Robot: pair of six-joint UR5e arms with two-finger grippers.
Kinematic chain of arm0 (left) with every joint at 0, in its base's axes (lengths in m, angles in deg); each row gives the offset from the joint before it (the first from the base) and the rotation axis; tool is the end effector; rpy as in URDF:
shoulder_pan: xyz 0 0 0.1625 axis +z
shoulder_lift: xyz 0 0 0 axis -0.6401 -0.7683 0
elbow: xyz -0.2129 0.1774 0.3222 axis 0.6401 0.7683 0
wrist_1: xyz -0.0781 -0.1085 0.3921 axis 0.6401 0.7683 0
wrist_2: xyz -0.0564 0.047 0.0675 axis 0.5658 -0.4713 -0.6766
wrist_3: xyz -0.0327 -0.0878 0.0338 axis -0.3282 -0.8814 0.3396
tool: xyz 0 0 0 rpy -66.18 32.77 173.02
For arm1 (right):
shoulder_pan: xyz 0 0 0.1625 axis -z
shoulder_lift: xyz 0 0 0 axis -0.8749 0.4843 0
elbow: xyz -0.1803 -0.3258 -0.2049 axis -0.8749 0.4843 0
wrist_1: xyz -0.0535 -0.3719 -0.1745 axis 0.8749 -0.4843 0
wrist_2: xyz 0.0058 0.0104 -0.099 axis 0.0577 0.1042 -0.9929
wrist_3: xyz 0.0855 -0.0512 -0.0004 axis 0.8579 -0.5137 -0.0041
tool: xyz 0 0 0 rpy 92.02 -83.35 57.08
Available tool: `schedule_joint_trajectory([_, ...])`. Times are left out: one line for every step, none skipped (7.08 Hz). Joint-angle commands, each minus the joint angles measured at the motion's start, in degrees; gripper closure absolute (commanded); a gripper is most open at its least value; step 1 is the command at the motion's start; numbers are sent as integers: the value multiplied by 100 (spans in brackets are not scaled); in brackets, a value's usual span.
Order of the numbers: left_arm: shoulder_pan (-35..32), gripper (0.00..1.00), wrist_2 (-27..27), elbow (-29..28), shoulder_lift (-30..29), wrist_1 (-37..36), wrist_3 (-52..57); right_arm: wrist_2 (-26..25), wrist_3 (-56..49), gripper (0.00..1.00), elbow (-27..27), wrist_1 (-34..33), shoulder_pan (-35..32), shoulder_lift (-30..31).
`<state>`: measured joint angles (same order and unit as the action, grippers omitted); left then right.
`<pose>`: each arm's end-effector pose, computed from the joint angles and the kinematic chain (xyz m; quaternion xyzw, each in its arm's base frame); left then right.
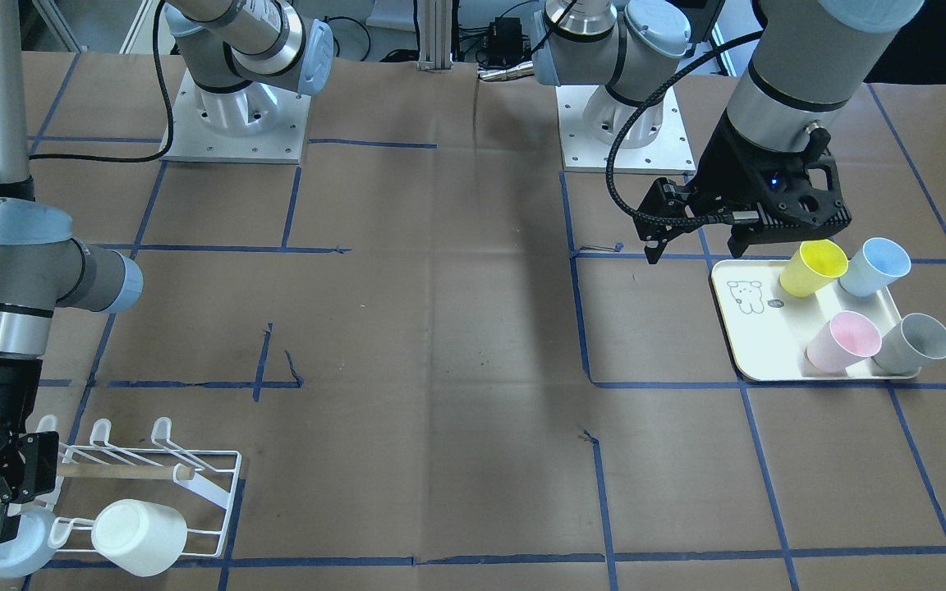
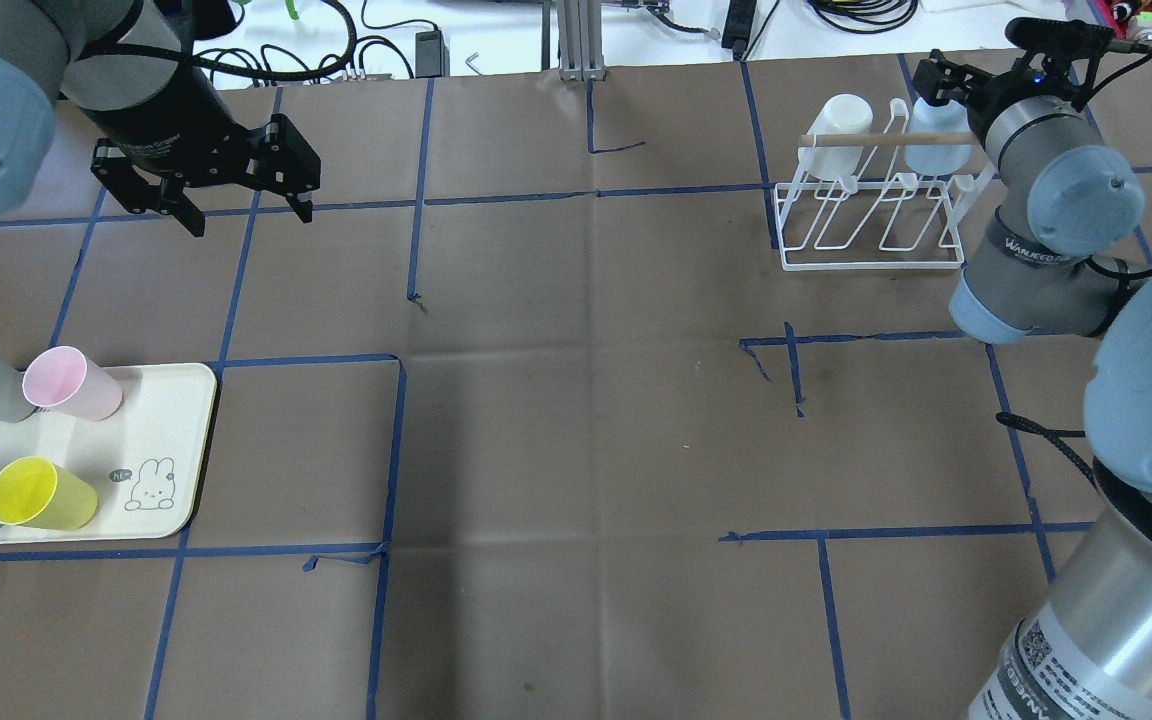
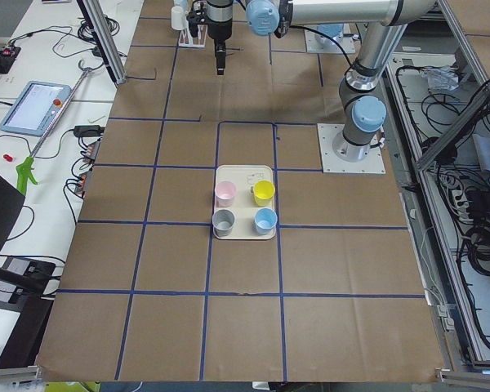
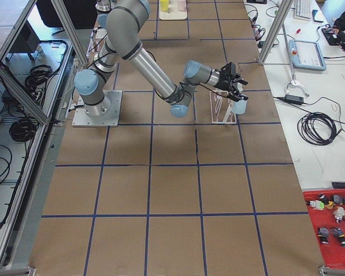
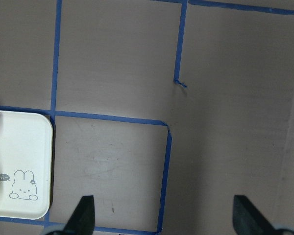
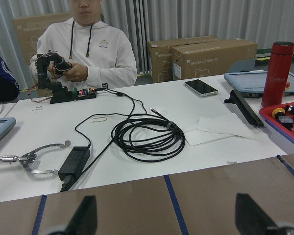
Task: Transfer IKEA cup to right arm and place on rack
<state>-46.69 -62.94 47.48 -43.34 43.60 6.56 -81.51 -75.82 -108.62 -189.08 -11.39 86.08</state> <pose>-0.1008 -0.5235 0.4777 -0.0508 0.9984 -0.0262 0.0038 -0.0410 -0.6311 0.2837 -0.0784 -0.8151 0.5739 0.0096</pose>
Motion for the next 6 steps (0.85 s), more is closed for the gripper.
schedule_joint_trajectory([0,1,-4,0,0,2,2,-26,1,0,21,672,-157,643])
schedule_joint_trajectory([0,1,-4,0,0,-7,2,-69,1,0,3,1399,-271,1055])
schedule_joint_trajectory([0,1,-4,0,0,-7,2,-79,1,0,3,2120,-394,1477])
schedule_joint_trajectory([0,1,-4,0,0,-7,2,-70,1,0,3,2762,-517,1829])
schedule_joint_trajectory([0,1,5,-8,0,-7,11,-52,1,0,12,3847,-666,2181])
schedule_joint_trajectory([0,1,5,-17,0,-7,81,-52,-8,0,29,4955,-789,2515])
